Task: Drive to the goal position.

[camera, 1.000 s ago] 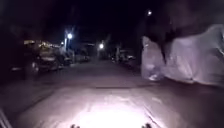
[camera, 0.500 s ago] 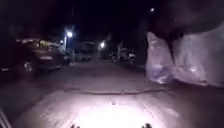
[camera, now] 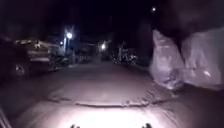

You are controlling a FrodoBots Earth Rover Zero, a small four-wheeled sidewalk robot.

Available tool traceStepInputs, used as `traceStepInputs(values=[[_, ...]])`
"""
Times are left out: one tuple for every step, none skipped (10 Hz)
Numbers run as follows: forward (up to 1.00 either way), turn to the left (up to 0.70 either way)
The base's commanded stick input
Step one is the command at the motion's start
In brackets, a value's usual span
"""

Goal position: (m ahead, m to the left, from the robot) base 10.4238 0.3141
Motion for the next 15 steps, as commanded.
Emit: traceStepInputs(values=[[0.85, 0.0], [0.85, 0.0], [0.85, 0.0], [0.85, 0.0], [0.85, 0.0], [0.85, 0.0], [0.85, 0.0], [0.85, 0.0], [0.85, 0.0], [0.85, 0.0], [0.85, 0.0], [0.85, 0.0], [0.85, 0.0], [0.85, 0.0], [0.85, 0.0]])
